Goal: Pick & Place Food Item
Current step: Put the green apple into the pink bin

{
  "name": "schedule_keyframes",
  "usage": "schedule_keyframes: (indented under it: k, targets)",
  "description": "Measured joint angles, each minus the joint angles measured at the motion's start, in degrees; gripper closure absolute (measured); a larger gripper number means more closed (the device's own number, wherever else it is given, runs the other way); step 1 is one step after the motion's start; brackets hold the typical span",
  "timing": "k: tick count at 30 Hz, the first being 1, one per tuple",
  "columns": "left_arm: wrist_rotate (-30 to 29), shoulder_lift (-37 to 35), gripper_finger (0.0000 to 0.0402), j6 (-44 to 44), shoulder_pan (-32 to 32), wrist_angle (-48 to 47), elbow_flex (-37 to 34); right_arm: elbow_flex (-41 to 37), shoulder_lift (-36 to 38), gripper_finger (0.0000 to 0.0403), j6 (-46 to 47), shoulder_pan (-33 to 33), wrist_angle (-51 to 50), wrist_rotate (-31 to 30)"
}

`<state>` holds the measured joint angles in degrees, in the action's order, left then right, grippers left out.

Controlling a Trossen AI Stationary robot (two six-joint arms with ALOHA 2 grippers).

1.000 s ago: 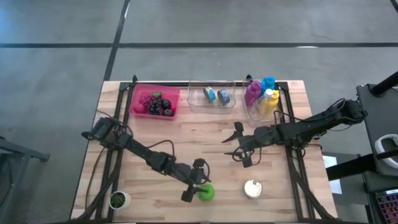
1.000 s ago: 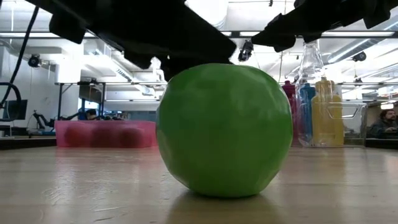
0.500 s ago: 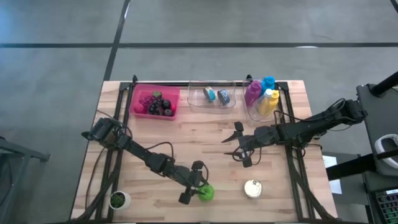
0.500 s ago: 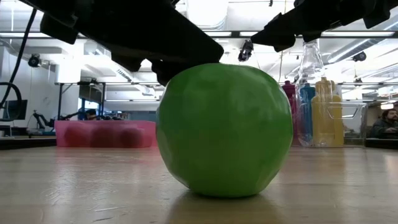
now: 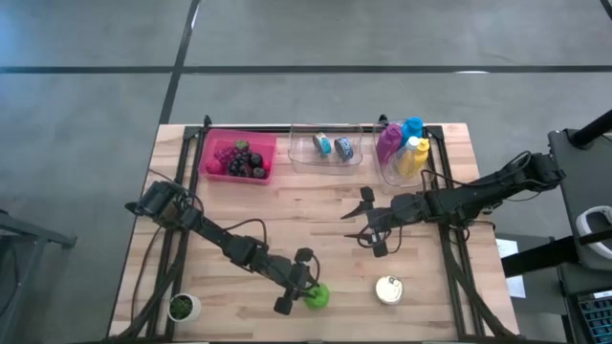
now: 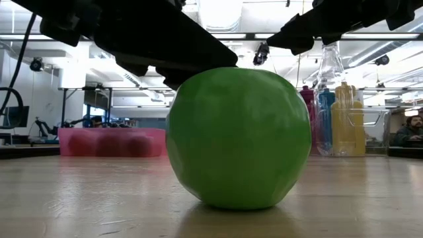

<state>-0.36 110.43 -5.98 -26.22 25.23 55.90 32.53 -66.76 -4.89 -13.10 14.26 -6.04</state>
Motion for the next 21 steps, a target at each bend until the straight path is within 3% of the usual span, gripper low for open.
schedule_keyframes:
  k: [21]
  targets:
    - [0.0, 0.0, 0.0338, 0.0, 0.0, -1.0, 0.0, 0.0, 0.0, 0.0175, 0.0, 0.0, 0.0, 0.0]
